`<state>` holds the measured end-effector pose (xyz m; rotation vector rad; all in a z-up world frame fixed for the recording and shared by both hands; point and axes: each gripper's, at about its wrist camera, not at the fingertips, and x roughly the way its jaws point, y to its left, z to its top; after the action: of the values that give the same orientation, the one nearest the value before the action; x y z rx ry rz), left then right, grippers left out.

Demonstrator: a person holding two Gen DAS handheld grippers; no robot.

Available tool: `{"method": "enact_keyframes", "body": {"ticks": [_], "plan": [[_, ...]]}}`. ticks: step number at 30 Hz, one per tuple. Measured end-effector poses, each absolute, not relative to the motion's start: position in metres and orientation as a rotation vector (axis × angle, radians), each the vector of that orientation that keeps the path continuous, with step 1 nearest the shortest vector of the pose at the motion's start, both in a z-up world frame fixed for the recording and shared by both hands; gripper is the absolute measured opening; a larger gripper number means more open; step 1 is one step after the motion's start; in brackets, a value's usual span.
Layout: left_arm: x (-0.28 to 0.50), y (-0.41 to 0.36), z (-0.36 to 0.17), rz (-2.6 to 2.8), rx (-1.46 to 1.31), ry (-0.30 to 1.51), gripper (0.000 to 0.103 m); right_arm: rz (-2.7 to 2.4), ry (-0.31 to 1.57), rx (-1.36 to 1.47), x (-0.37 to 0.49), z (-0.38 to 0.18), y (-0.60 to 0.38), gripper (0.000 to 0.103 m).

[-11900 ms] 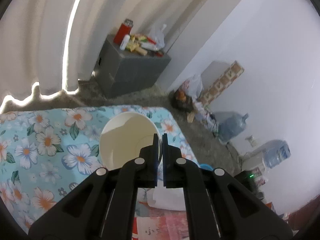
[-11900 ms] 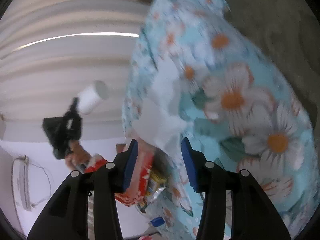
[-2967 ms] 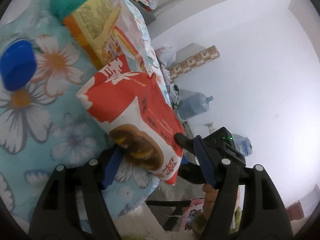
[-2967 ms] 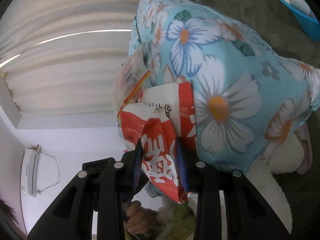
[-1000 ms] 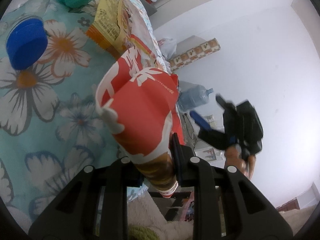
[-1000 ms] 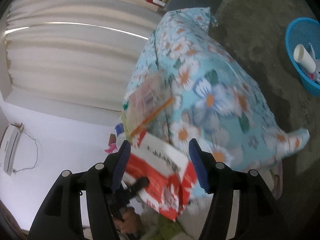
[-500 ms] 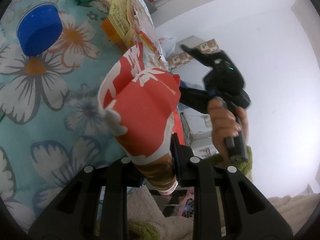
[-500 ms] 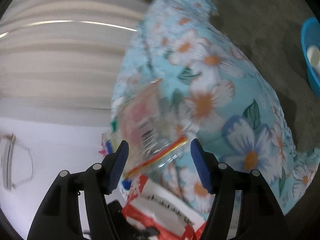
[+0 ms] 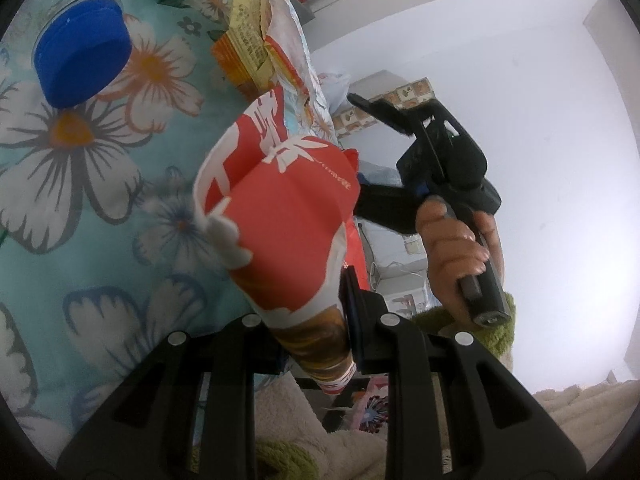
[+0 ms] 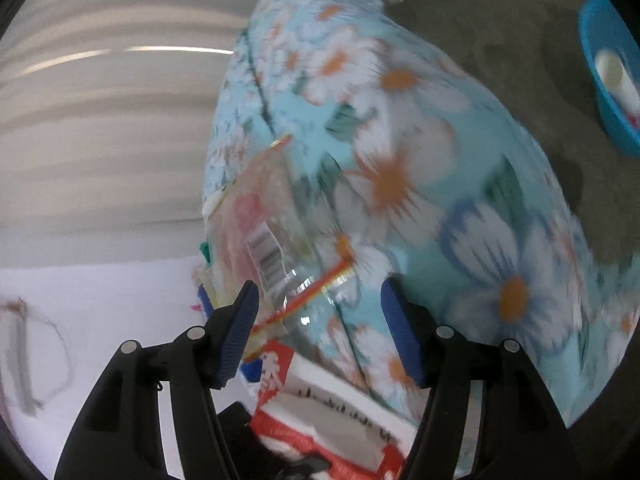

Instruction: Collect trash

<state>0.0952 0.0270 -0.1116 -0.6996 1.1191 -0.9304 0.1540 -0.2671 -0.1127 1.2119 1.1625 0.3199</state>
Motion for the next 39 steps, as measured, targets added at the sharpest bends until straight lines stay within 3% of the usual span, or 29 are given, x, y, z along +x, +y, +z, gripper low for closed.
{"method": "enact_keyframes", "body": {"ticks": [5,15,19,25,31,39], "plan": [[0.097,0.029,-0.111,-0.931,-0.702,1.122,0.021,0.341,1.17,1.245,0.158,-0.118,-0.26,0.062],[0.095,0.029,-0.11,-0.928,-0.704,1.119,0.021,0.321,1.105,1.363,0.166,-0.135,-0.256,0.036],[0.094,0.029,-0.11,-0.928,-0.704,1.119,0.021,0.313,1.06,1.423,0.158,-0.138,-0.262,0.033],[0.093,0.031,-0.111,-0.929,-0.71,1.119,0.021,0.323,1.023,1.513,0.155,-0.151,-0.267,0.019],[0.092,0.032,-0.111,-0.93,-0.711,1.119,0.021,0.342,1.013,1.555,0.156,-0.151,-0.263,0.025],[0.091,0.032,-0.111,-0.93,-0.711,1.119,0.021,0.193,1.008,1.227,0.163,-0.098,-0.27,0.055]]}}
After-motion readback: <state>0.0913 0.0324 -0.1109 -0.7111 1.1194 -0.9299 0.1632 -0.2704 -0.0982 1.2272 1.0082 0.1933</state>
